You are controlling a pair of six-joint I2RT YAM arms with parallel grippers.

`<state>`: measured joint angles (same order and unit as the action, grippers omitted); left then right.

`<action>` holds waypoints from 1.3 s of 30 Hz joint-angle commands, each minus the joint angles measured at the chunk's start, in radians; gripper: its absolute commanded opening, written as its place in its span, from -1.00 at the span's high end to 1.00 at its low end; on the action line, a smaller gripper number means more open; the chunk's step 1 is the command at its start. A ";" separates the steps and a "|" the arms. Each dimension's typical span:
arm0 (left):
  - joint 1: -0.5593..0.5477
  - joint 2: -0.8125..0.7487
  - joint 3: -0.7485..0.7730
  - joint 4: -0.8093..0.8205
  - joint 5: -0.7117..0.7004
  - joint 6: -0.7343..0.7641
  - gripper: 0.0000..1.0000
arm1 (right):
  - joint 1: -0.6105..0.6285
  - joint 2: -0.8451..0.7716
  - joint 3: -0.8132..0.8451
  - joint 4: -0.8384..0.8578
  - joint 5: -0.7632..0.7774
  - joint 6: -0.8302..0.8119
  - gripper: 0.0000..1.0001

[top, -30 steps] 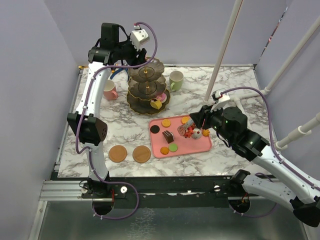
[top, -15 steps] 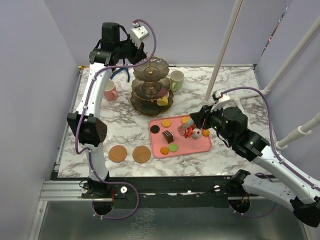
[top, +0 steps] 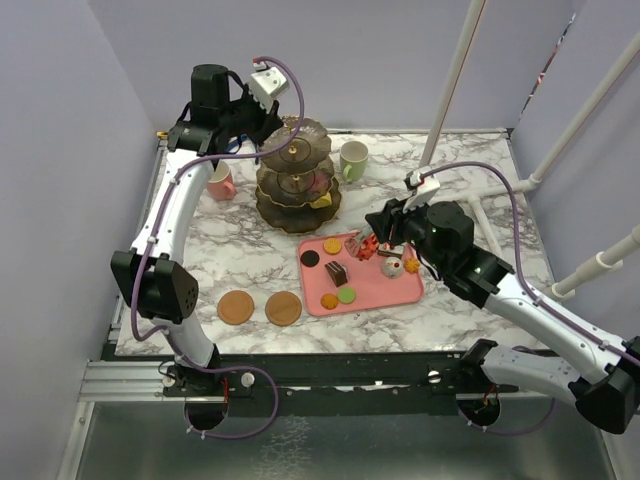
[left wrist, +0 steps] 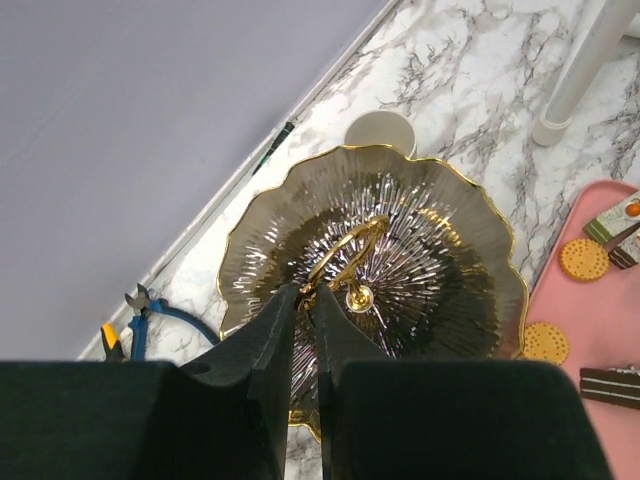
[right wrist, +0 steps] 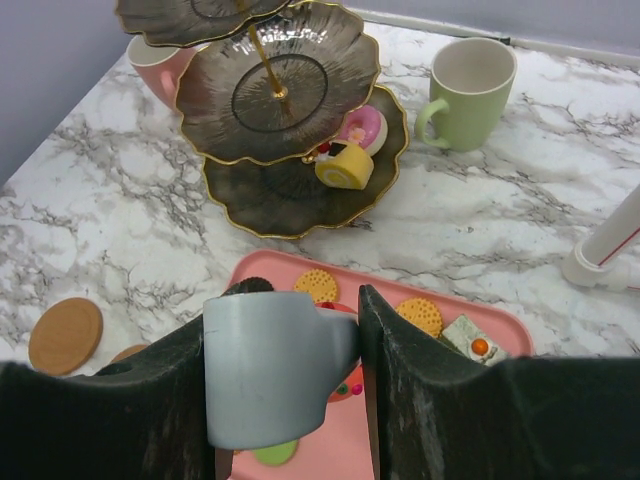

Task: Serve the afternoon tea
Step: Adjust the desert table at the center of the board, then place the desert on the desert table.

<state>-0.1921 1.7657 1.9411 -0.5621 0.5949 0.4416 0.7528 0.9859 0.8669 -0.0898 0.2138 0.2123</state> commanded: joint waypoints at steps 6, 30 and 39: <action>-0.013 -0.166 -0.180 0.123 -0.113 -0.094 0.71 | 0.005 0.107 0.078 0.191 -0.030 -0.057 0.92; -0.019 -0.300 -0.318 0.185 -0.305 -0.264 -0.71 | 0.005 0.422 0.117 0.539 -0.046 -0.158 0.92; -0.019 -0.334 -0.321 0.167 -0.328 -0.256 -0.79 | 0.005 0.552 0.168 0.651 -0.078 -0.248 0.92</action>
<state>-0.2100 1.4609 1.6283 -0.3908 0.2962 0.1978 0.7528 1.5040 0.9760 0.4332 0.1703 0.0261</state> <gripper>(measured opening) 0.891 0.449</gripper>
